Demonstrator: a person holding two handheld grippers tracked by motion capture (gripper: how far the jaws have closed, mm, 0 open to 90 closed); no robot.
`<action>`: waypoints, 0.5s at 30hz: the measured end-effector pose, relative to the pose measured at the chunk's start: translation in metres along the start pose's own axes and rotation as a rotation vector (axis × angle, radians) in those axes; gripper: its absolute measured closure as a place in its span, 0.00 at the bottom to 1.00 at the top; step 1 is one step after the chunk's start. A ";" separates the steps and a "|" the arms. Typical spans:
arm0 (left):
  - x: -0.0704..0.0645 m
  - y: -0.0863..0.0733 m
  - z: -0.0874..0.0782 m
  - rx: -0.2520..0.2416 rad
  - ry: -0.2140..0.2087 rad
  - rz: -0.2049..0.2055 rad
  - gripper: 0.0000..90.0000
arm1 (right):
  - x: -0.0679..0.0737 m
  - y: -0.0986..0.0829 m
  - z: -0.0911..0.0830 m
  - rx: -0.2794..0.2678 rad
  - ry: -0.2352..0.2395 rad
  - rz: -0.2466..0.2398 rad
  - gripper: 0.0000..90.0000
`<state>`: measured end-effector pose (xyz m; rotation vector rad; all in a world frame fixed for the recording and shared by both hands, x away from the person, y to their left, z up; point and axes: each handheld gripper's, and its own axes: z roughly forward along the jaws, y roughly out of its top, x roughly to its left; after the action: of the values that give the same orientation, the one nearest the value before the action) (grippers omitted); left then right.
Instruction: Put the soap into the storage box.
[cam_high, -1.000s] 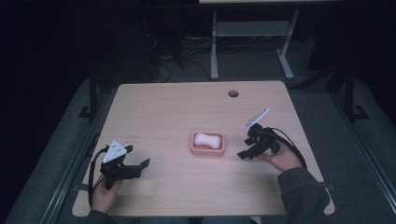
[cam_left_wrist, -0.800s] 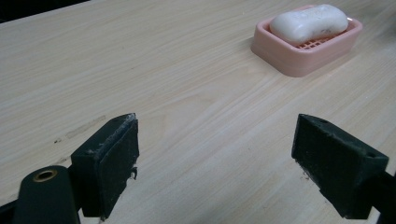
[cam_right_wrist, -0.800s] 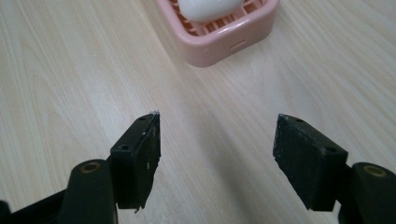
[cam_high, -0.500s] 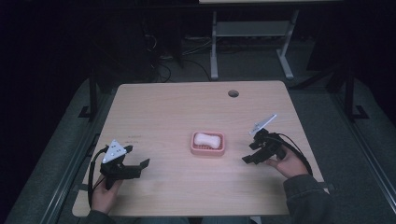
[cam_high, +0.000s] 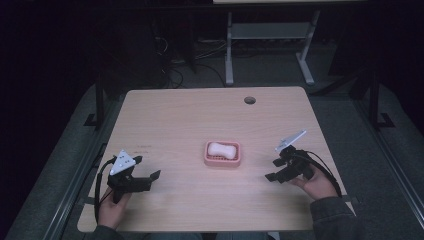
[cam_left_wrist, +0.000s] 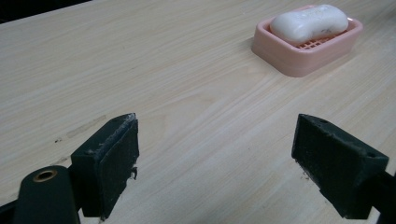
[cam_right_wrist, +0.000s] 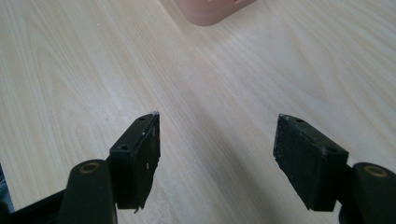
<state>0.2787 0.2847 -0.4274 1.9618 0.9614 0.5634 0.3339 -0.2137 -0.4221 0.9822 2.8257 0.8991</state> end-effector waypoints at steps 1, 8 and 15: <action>0.000 0.000 0.000 -0.001 0.000 0.001 0.16 | 0.000 -0.002 0.000 -0.002 -0.004 -0.003 0.35; 0.000 0.000 0.000 0.001 0.001 0.000 0.16 | 0.000 -0.016 -0.002 -0.014 -0.005 0.024 0.35; -0.001 0.000 0.000 0.008 0.001 0.005 0.16 | 0.002 -0.029 -0.005 -0.035 -0.018 0.033 0.34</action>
<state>0.2781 0.2836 -0.4275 1.9722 0.9610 0.5649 0.3150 -0.2336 -0.4330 1.0304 2.7773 0.9347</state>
